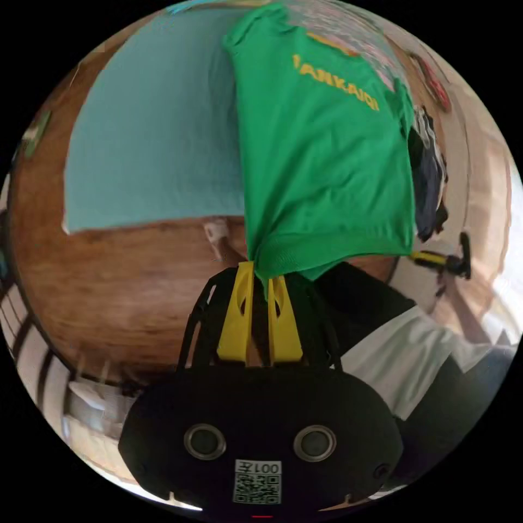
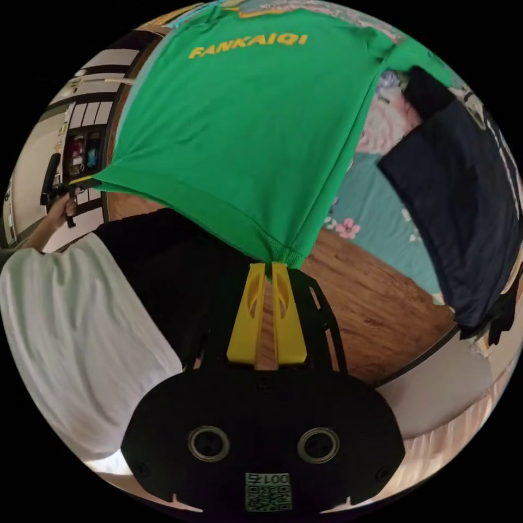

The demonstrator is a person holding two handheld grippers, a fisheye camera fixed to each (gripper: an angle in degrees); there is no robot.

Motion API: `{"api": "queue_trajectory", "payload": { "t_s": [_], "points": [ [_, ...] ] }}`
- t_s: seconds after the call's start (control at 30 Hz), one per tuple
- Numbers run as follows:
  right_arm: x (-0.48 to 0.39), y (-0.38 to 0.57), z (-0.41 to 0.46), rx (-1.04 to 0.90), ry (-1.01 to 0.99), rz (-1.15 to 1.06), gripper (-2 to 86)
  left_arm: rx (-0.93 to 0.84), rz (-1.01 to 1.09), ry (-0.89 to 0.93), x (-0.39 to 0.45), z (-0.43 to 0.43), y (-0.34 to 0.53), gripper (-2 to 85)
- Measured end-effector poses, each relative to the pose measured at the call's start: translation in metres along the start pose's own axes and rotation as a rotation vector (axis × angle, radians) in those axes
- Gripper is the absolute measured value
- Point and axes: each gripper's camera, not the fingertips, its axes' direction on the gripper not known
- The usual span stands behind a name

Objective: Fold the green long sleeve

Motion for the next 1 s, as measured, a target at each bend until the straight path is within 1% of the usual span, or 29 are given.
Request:
{"api": "queue_trajectory", "payload": {
  "t_s": [0.03,0.1,0.17,0.23,0.3,0.37,0.4,0.47,0.5,0.57,0.6,0.67,0.73,0.77,0.8,0.83,0.87,1.0],
  "points": [
    [0.005,-0.008,0.015,-0.036,-0.039,0.011,0.9,-0.024,-0.071,0.086,-0.008,0.014,-0.005,3.0],
    [0.012,-0.018,0.036,-0.138,-0.037,0.015,1.0,-0.071,-0.133,0.1,-0.014,0.028,-0.012,3.9],
    [0.017,-0.022,0.047,-0.222,0.068,-0.021,1.1,-0.138,-0.128,-0.013,-0.009,0.034,-0.021,4.1],
    [0.023,-0.024,0.038,-0.209,0.131,-0.063,1.2,-0.14,-0.102,-0.061,-0.002,0.028,-0.033,4.1],
    [0.037,-0.032,0.011,-0.131,0.184,-0.057,1.7,-0.085,-0.061,-0.083,0.012,0.012,-0.054,4.1],
    [0.064,-0.054,-0.048,0.056,0.223,0.006,2.5,0.031,0.042,-0.1,0.046,-0.017,-0.095,4.1],
    [0.073,-0.061,-0.064,0.108,0.219,0.025,2.8,0.054,0.073,-0.111,0.057,-0.024,-0.108,4.1],
    [0.108,-0.092,-0.132,0.327,0.183,0.109,4.4,0.142,0.222,-0.14,0.108,-0.043,-0.165,4.1],
    [0.117,-0.101,-0.147,0.379,0.171,0.13,5.0,0.162,0.261,-0.141,0.122,-0.045,-0.181,4.1],
    [0.153,-0.139,-0.195,0.536,0.128,0.215,7.2,0.222,0.438,-0.132,0.183,-0.045,-0.245,4.0],
    [0.161,-0.15,-0.204,0.561,0.117,0.238,7.7,0.229,0.479,-0.138,0.199,-0.042,-0.261,3.8],
    [0.19,-0.193,-0.229,0.61,0.09,0.305,9.0,0.237,0.631,-0.188,0.267,-0.023,-0.32,2.9],
    [0.206,-0.227,-0.242,0.605,0.127,0.306,9.8,0.25,0.727,-0.218,0.319,-0.008,-0.352,3.0],
    [0.217,-0.249,-0.25,0.587,0.17,0.291,10.3,0.253,0.772,-0.201,0.351,0.001,-0.37,3.9],
    [0.223,-0.26,-0.253,0.575,0.196,0.286,10.5,0.254,0.794,-0.181,0.366,0.004,-0.377,4.7],
    [0.237,-0.28,-0.259,0.554,0.24,0.274,10.8,0.271,0.833,-0.134,0.394,0.009,-0.389,6.5],
    [0.253,-0.297,-0.264,0.544,0.257,0.252,11.1,0.293,0.842,-0.102,0.417,0.014,-0.401,8.3],
    [0.311,-0.344,-0.273,0.505,0.293,0.171,12.0,0.354,0.795,-0.02,0.457,0.031,-0.437,11.7]
  ]
}}
